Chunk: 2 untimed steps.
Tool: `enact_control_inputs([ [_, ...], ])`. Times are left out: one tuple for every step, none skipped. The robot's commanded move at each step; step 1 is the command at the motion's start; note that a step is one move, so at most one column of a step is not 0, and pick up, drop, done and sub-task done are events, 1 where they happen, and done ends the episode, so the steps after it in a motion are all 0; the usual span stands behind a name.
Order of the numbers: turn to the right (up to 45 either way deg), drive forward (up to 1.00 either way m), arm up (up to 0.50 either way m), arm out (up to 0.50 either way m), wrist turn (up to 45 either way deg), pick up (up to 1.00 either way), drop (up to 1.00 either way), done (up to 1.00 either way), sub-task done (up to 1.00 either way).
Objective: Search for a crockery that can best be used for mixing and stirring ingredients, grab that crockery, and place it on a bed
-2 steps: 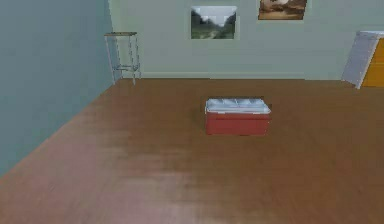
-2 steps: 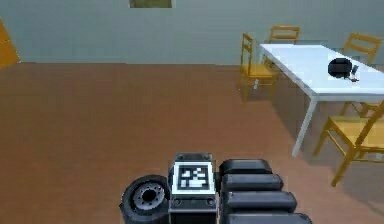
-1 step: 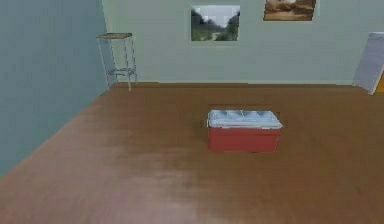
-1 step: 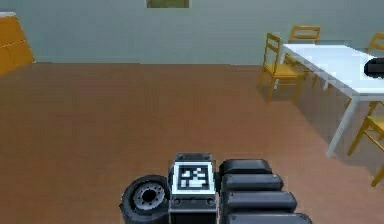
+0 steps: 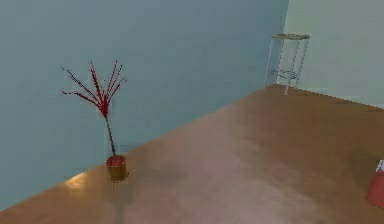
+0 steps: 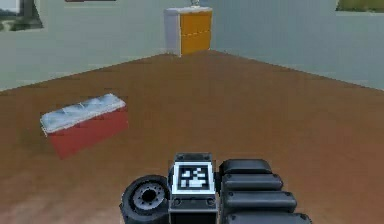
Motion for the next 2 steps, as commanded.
enact_control_inputs([
  [-42.0,0.00,0.00,0.00,0.0,0.00,0.00,0.00,0.00],
  [0.0,0.75,0.00,0.00,0.0,0.00,0.00,0.00,0.00],
])
